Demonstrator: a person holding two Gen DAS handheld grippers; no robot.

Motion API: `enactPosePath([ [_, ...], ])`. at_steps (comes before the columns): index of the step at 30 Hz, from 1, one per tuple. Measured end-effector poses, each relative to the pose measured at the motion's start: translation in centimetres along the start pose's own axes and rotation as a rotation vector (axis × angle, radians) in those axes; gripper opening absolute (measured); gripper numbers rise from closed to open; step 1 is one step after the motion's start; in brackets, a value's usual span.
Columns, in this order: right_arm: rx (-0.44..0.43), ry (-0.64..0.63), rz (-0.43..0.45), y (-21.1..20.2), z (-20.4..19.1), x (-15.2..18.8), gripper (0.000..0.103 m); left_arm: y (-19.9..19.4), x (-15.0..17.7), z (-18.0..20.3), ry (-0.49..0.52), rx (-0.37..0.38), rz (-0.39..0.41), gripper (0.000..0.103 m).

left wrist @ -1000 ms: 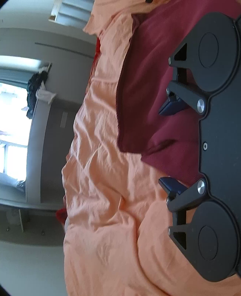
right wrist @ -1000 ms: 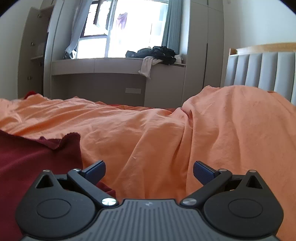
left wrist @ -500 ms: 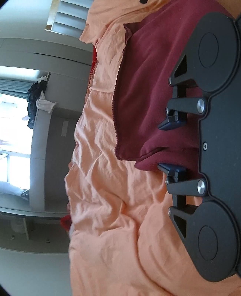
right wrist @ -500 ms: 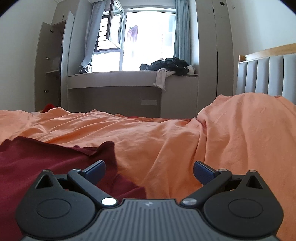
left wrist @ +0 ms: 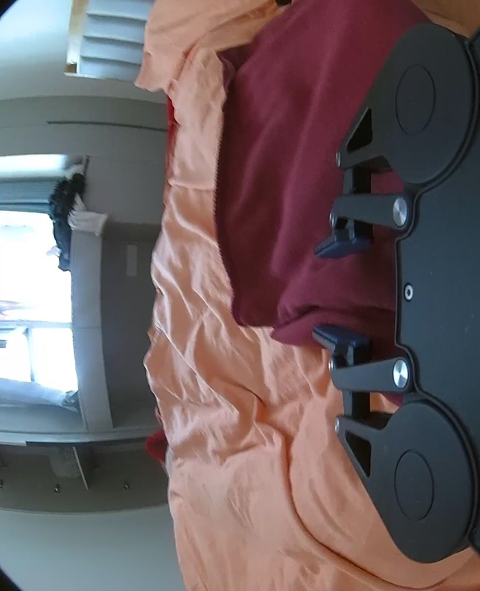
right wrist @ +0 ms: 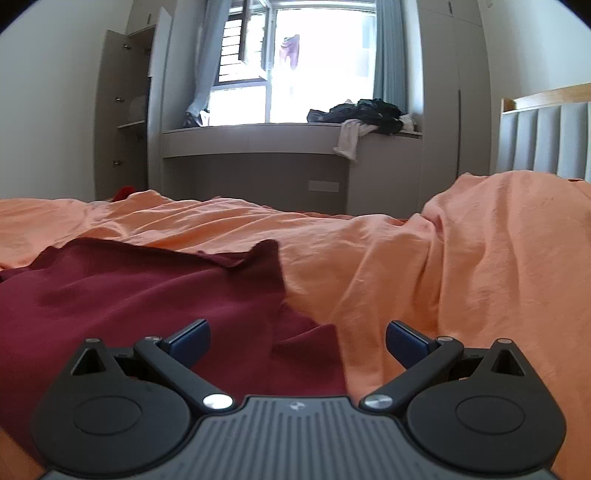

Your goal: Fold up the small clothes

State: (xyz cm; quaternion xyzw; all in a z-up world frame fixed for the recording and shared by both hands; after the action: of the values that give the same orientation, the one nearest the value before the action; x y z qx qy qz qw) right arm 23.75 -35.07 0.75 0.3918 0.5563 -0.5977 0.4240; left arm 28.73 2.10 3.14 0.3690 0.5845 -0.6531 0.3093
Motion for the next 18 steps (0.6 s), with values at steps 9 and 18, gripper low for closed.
enactPosePath([
  [9,0.087,-0.068,-0.063,-0.5,-0.9,1.8,0.103,0.6,0.0,-1.2,-0.048,-0.047,-0.016,0.049],
  [18,0.122,-0.027,-0.076,-0.6,0.5,2.3,0.103,0.2,-0.1,-3.1,-0.154,-0.059,0.006,0.069],
])
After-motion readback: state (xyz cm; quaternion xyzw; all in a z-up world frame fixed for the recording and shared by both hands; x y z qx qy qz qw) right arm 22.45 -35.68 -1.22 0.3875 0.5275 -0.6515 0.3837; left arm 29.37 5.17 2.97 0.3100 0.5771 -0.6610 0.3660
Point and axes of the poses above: each gripper's, at about its wrist camera, not at the fingertips, and y roughly the way its jaws point, z to its right, x to its underside, the point moved 3 cm from there along y, roughly the way its jaws point, and after that the axes turned 4 degrees about -y, right-handed, at the moved point
